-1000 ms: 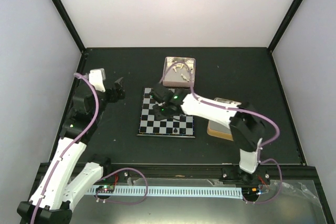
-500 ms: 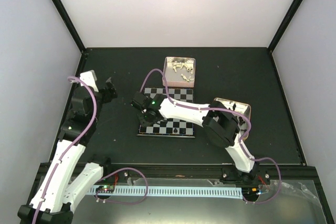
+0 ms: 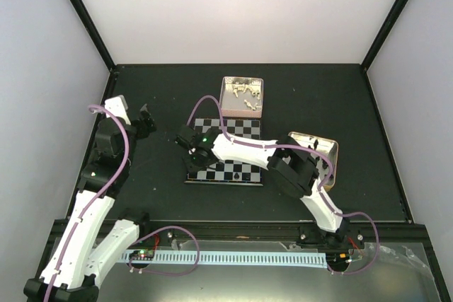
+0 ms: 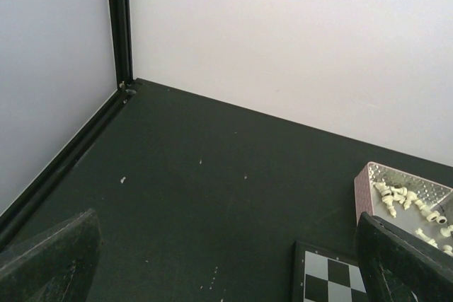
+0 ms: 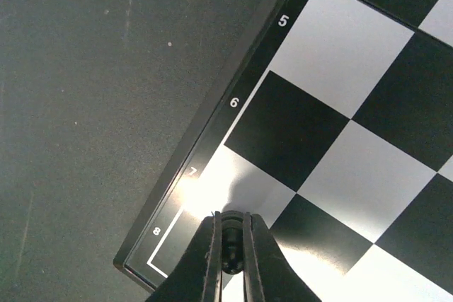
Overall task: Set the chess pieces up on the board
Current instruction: Place the chess piece on the chessboard.
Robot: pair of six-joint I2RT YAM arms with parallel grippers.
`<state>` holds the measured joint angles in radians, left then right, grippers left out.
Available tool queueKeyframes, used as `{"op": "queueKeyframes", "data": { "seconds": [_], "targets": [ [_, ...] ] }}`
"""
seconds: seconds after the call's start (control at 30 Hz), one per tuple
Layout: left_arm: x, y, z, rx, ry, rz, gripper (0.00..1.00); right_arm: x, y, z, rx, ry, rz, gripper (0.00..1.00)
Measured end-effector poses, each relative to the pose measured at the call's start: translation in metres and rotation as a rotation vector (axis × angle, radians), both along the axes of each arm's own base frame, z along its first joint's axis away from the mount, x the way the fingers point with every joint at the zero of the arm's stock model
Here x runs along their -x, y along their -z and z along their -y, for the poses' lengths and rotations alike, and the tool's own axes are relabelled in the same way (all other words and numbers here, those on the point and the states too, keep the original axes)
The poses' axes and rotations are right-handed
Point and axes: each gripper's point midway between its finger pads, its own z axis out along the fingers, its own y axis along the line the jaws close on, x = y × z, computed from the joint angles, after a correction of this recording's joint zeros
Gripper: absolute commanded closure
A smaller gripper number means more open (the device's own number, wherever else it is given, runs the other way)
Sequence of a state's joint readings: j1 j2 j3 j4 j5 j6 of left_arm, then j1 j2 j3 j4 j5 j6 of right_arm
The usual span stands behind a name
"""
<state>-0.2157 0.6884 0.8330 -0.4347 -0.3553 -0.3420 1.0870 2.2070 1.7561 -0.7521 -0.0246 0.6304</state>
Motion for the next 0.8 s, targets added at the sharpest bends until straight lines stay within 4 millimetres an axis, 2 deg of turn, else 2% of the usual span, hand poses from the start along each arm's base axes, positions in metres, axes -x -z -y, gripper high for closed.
{"op": "queueKeyframes", "data": {
  "seconds": [0.3, 0.8],
  "targets": [
    [0.0001, -0.0001, -0.0010, 0.000, -0.003, 0.000, 0.01, -0.0015, 0.0031, -0.0025, -0.006, 0.004, 0.002, 0.91],
    [0.0001, -0.0001, -0.0013, 0.000, -0.005, 0.000, 0.01, -0.0033, 0.0057, -0.0009, 0.010, 0.015, 0.006, 0.76]
  ]
}}
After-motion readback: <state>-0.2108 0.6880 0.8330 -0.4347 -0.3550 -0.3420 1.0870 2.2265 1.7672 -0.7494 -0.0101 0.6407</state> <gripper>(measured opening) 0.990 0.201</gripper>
